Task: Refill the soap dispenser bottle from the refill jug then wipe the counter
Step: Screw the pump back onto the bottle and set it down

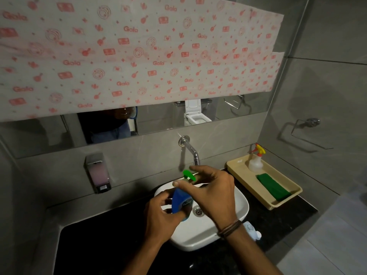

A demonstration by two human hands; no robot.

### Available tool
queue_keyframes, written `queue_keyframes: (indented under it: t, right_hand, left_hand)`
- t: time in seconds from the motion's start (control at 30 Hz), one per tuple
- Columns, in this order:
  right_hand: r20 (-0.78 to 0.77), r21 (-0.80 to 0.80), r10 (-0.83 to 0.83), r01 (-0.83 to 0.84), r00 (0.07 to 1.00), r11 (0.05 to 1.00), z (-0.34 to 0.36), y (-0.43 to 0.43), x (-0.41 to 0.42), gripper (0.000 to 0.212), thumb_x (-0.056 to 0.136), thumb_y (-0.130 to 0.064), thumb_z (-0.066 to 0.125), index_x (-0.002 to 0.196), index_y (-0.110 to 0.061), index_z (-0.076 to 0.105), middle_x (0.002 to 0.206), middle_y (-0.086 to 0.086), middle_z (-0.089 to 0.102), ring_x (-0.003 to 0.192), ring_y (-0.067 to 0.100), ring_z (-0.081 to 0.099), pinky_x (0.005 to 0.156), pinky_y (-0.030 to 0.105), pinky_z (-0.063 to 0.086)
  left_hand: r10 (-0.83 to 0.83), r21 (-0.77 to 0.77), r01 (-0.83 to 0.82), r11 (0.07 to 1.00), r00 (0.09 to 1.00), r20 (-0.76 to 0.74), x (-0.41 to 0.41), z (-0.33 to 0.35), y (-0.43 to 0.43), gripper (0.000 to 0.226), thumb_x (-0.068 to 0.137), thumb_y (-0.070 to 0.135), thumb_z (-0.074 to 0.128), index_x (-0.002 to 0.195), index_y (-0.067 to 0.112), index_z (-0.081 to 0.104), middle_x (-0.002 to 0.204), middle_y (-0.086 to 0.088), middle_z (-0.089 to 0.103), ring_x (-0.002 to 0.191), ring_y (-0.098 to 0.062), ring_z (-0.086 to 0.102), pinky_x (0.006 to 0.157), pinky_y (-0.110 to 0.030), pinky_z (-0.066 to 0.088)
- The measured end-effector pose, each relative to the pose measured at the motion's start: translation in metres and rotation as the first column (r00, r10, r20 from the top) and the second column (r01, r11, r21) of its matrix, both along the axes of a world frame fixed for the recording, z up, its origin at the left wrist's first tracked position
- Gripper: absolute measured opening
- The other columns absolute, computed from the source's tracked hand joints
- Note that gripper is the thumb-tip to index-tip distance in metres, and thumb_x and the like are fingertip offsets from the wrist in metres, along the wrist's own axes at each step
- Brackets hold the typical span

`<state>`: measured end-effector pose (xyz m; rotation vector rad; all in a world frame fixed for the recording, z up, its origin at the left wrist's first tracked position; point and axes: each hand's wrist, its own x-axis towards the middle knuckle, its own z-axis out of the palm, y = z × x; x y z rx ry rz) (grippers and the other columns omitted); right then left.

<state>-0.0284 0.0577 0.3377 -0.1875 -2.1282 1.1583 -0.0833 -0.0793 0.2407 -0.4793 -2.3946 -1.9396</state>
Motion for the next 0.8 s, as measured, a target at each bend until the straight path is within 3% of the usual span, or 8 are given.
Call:
queue_keyframes:
  t: [0.1, 0.17, 0.23, 0.3, 0.5, 0.63, 0.7, 0.8]
  right_hand:
    - [0.113, -0.128, 0.293, -0.279, 0.949, 0.952, -0.010, 0.028, 0.007, 0.078, 0.064, -0.065, 0.087, 0.135, -0.047, 0.058, 0.121, -0.021, 0.070, 0.092, 0.009, 0.073, 0.062, 0.028, 0.063]
    - [0.249, -0.158, 0.441, -0.413, 0.863, 0.897, -0.025, 0.043, 0.008, 0.074, 0.074, -0.048, 0.088, 0.139, -0.049, 0.053, 0.136, -0.018, 0.062, 0.091, 0.016, 0.073, 0.061, 0.027, 0.061]
    - [0.384, -0.182, 0.516, -0.485, 0.766, 0.855, -0.047, 0.047, 0.004, 0.071, 0.082, -0.023, 0.085, 0.140, -0.046, 0.053, 0.140, -0.017, 0.058, 0.087, 0.019, 0.073, 0.060, 0.029, 0.061]
    - [0.445, -0.210, 0.562, -0.529, 0.697, 0.822, -0.071, 0.038, -0.004, 0.067, 0.087, -0.012, 0.080, 0.141, -0.042, 0.053, 0.137, -0.026, 0.058, 0.083, 0.023, 0.073, 0.057, 0.040, 0.063]
    - [0.437, -0.329, 0.622, -0.528, 0.650, 0.783, -0.144, -0.004, -0.023, 0.052, 0.090, -0.008, 0.075, 0.134, -0.033, 0.061, 0.130, -0.011, 0.067, 0.076, 0.020, 0.069, 0.061, 0.042, 0.061]
    - [0.473, -0.355, 0.595, -0.477, 0.650, 0.804, -0.195, -0.033, -0.032, 0.052, 0.087, 0.001, 0.071, 0.130, -0.029, 0.064, 0.122, -0.009, 0.071, 0.099, 0.028, 0.071, 0.081, 0.048, 0.062]
    - [0.494, -0.357, 0.580, -0.457, 0.648, 0.815, -0.219, -0.047, -0.036, 0.053, 0.084, 0.002, 0.070, 0.128, -0.028, 0.065, 0.119, -0.009, 0.073, 0.109, 0.017, 0.070, 0.095, 0.041, 0.058]
    - [0.533, -0.347, 0.546, -0.421, 0.646, 0.838, -0.255, -0.066, -0.044, 0.055, 0.081, 0.010, 0.064, 0.124, -0.025, 0.065, 0.117, -0.010, 0.073, 0.112, 0.004, 0.068, 0.101, 0.026, 0.052]
  left_hand:
    - [-0.006, 0.024, 0.006, 1.000, 1.000, 0.027, -0.001, -0.003, -0.008, 0.052, 0.059, 0.028, 0.095, 0.108, 0.033, 0.076, 0.100, 0.010, 0.079, 0.095, -0.019, 0.075, 0.074, -0.035, 0.066]
    - [-0.029, 0.037, 0.028, 0.999, 0.999, 0.034, -0.001, -0.007, -0.015, 0.049, 0.059, 0.026, 0.095, 0.103, 0.039, 0.077, 0.096, 0.011, 0.080, 0.091, -0.017, 0.076, 0.069, -0.028, 0.064]
    - [-0.038, 0.031, 0.036, 0.999, 0.998, 0.052, 0.000, -0.014, -0.022, 0.049, 0.060, 0.025, 0.095, 0.102, 0.041, 0.076, 0.096, 0.013, 0.080, 0.091, -0.015, 0.077, 0.070, -0.030, 0.065]
    - [-0.049, 0.017, 0.048, 0.999, 0.996, 0.073, 0.002, -0.024, -0.029, 0.050, 0.060, 0.031, 0.095, 0.105, 0.041, 0.075, 0.098, 0.013, 0.080, 0.092, -0.014, 0.077, 0.073, -0.032, 0.066]
    - [-0.008, -0.033, 0.014, 0.999, 0.984, 0.180, 0.003, -0.073, -0.059, 0.057, 0.059, 0.036, 0.097, 0.111, 0.034, 0.074, 0.102, 0.015, 0.079, 0.095, -0.009, 0.076, 0.081, -0.030, 0.064]
    - [0.056, -0.065, -0.038, 0.997, 0.950, 0.309, 0.000, -0.114, -0.080, 0.066, 0.049, 0.051, 0.095, 0.110, 0.037, 0.073, 0.102, 0.019, 0.078, 0.095, -0.003, 0.074, 0.080, -0.018, 0.060]
    - [0.076, -0.062, -0.058, 0.996, 0.937, 0.340, -0.002, -0.134, -0.088, 0.060, 0.047, 0.052, 0.093, 0.102, 0.042, 0.072, 0.099, 0.026, 0.077, 0.092, 0.004, 0.073, 0.074, -0.008, 0.055]
    - [0.106, -0.069, -0.086, 0.994, 0.919, 0.379, -0.009, -0.168, -0.097, 0.053, 0.053, 0.042, 0.094, 0.102, 0.033, 0.074, 0.099, 0.020, 0.079, 0.091, -0.001, 0.075, 0.074, -0.011, 0.055]
